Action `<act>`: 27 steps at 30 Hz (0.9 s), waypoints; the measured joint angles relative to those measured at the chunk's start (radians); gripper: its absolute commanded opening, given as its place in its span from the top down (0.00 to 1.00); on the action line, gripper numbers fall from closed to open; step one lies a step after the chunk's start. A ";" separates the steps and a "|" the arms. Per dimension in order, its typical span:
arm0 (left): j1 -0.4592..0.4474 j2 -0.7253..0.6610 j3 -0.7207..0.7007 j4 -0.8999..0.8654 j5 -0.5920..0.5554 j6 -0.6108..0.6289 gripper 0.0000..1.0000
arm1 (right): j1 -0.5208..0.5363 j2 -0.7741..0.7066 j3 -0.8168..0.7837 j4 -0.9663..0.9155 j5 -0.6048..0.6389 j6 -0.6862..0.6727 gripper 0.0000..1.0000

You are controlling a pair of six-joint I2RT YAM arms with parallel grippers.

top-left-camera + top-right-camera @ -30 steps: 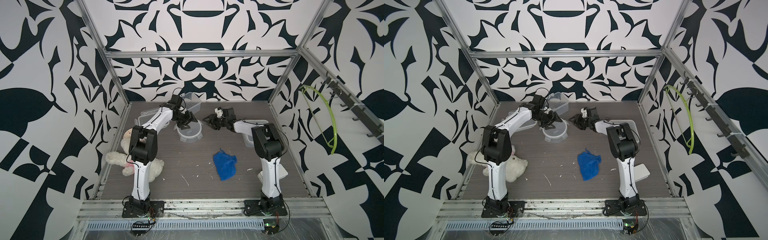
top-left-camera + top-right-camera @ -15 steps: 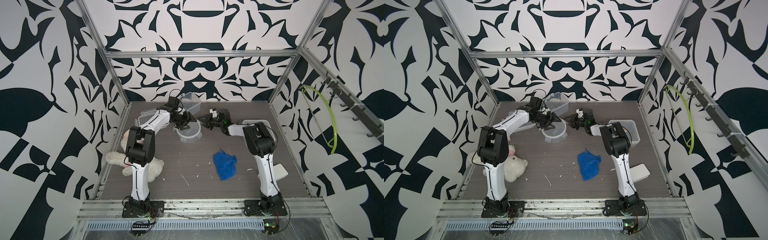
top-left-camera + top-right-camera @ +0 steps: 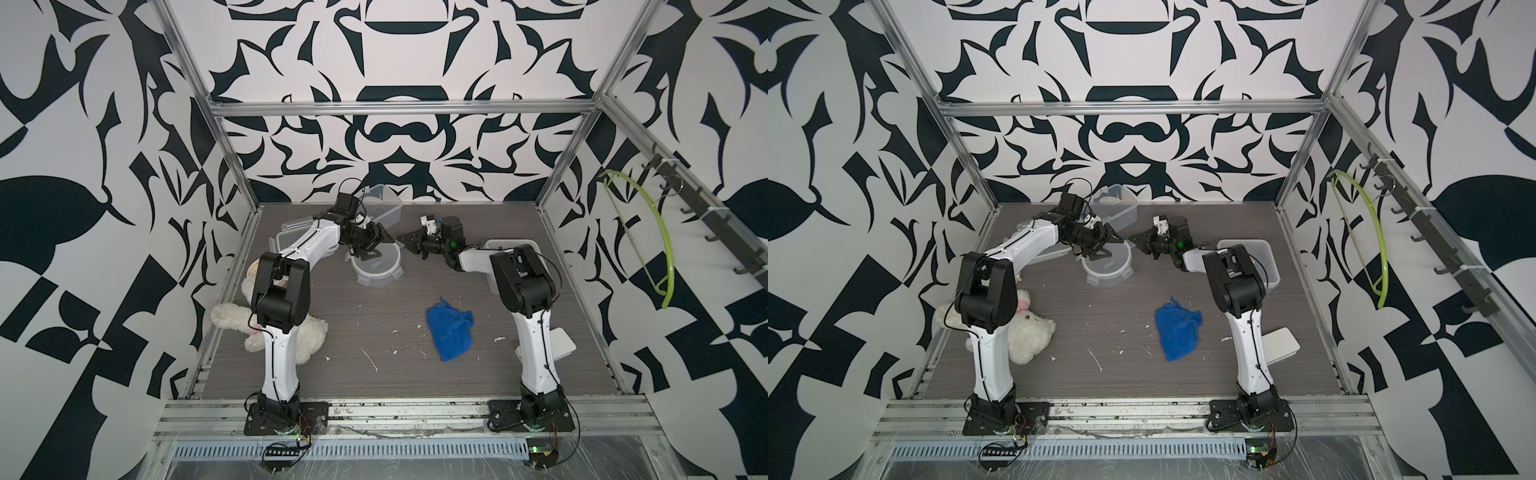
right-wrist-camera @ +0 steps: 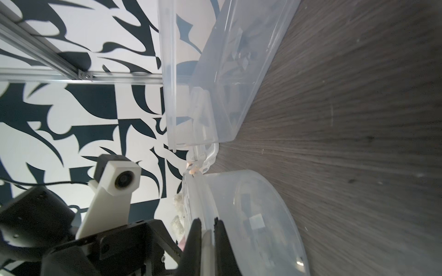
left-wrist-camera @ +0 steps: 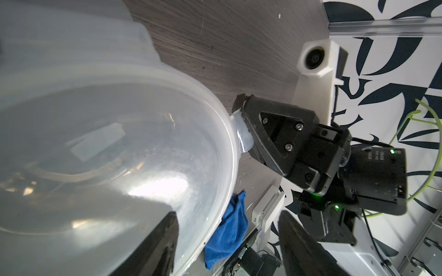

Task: Wipe the insides of the lunch boxes
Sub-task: Open the lid of the lunch box, then place the lid at the center of the board.

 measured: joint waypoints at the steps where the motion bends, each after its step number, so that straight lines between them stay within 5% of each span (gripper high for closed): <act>1: 0.005 -0.008 0.012 -0.017 -0.005 -0.004 0.23 | 0.003 -0.024 0.013 -0.067 -0.001 -0.034 1.00; 10: 0.152 -0.163 0.154 -0.081 -0.061 -0.027 0.19 | 0.101 -0.196 0.311 -0.536 -0.043 -0.349 1.00; 21: 0.214 -0.193 0.171 -0.079 -0.066 -0.052 0.21 | 0.121 -0.161 0.686 -0.852 -0.212 -0.431 1.00; 24: 0.214 -0.193 0.155 -0.074 -0.056 -0.057 0.25 | 0.070 -0.156 0.826 -1.046 -0.142 -0.558 1.00; 27: 0.214 -0.193 0.109 -0.061 -0.028 -0.057 0.27 | 0.008 -0.152 0.947 -1.230 0.056 -0.711 1.00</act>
